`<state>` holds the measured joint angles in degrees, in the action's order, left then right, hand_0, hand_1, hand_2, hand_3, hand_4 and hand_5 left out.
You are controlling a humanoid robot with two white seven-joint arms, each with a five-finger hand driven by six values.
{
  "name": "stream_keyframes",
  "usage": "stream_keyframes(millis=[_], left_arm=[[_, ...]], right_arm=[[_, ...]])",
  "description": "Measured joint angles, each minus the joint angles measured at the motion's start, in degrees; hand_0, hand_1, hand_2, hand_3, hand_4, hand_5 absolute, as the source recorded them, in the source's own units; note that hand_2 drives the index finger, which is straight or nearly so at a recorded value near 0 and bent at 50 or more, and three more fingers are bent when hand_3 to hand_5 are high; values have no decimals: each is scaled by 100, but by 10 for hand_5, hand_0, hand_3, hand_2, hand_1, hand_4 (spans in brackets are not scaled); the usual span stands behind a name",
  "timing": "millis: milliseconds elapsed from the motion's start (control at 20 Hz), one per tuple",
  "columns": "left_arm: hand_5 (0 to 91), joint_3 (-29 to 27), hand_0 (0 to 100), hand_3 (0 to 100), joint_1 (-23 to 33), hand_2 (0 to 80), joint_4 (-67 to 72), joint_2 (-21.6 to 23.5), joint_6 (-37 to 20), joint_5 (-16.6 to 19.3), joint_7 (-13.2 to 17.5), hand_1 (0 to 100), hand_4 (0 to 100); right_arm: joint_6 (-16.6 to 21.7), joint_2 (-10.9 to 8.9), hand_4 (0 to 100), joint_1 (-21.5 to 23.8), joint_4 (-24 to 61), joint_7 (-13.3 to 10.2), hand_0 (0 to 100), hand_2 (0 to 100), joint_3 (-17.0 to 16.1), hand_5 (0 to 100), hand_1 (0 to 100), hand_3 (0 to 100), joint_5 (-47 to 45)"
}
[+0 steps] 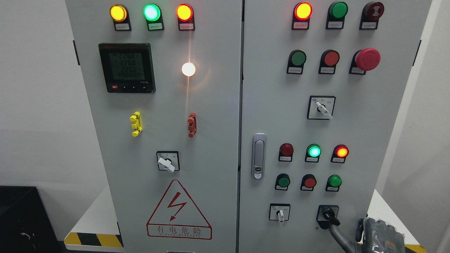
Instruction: Flip black knob to close circuit
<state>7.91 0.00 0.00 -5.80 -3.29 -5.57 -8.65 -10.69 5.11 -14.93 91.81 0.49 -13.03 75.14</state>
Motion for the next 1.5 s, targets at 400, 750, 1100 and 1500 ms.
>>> stream_keyframes(millis=[400, 750, 1100, 1500], left_arm=[[0, 0, 120, 0, 0, 0, 0, 0, 0, -2, 0, 556, 0], [0, 0, 120, 0, 0, 0, 0, 0, 0, -2, 0, 556, 0], [0, 0, 120, 0, 0, 0, 0, 0, 0, 0, 0, 556, 0], [0, 0, 120, 0, 0, 0, 0, 0, 0, -3, 0, 556, 0]], right_arm=[[79, -8, 851, 82, 50, 0, 0, 860, 30, 913, 22, 974, -33], [134, -23, 851, 183, 52, -177, 0, 857, 185, 912, 24, 972, -47], [168, -32, 851, 243, -25, -198, 0, 852, 401, 910, 30, 970, -53], [181, -19, 848, 428, 147, -267, 0, 828, 644, 905, 42, 966, -94]])
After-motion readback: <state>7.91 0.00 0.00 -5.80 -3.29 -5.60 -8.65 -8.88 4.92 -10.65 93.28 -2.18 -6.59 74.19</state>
